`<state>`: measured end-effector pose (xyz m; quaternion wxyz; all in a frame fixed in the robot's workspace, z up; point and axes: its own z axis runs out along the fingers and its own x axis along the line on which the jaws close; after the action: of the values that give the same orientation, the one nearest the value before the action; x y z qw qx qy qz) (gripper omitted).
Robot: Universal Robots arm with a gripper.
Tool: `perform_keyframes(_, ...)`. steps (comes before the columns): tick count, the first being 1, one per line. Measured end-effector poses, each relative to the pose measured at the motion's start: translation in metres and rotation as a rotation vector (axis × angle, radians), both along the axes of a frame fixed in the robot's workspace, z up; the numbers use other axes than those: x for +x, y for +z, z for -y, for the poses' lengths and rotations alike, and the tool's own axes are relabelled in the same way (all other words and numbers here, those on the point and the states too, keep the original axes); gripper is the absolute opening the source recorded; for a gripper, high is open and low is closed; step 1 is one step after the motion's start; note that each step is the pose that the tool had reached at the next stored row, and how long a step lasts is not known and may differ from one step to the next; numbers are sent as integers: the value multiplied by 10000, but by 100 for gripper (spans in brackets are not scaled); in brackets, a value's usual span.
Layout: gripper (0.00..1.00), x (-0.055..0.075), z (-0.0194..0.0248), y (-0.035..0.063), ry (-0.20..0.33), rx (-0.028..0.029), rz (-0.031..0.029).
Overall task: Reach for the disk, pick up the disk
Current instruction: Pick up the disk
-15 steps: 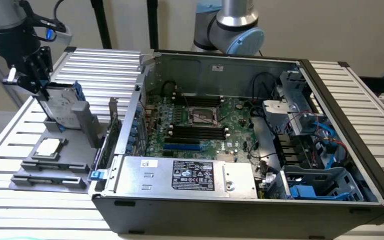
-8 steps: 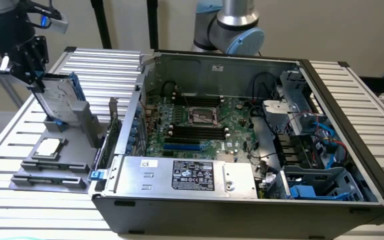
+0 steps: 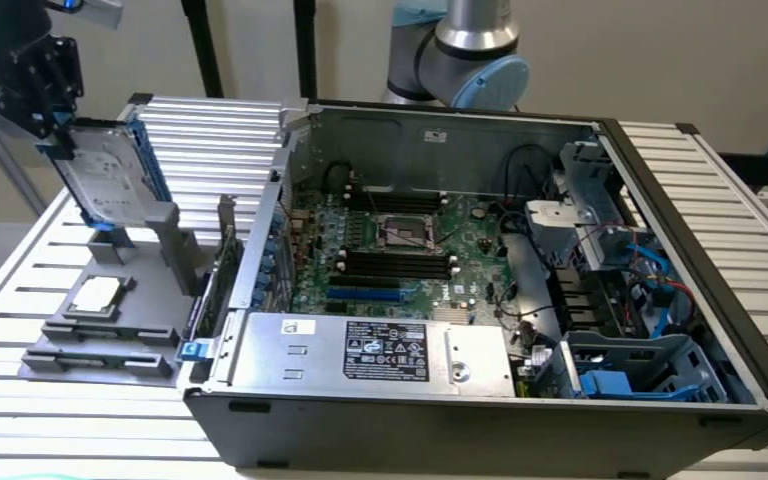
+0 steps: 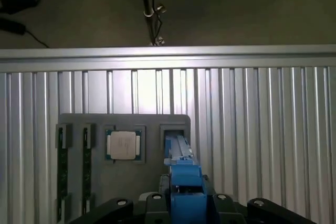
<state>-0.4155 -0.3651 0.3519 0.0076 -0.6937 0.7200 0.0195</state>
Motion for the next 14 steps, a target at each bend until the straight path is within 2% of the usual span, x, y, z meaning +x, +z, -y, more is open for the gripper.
perform_keyframes(6,32,50,1,273,0,0,-14)
perform_keyframes(14,32,289,18,637,5,1,-98)
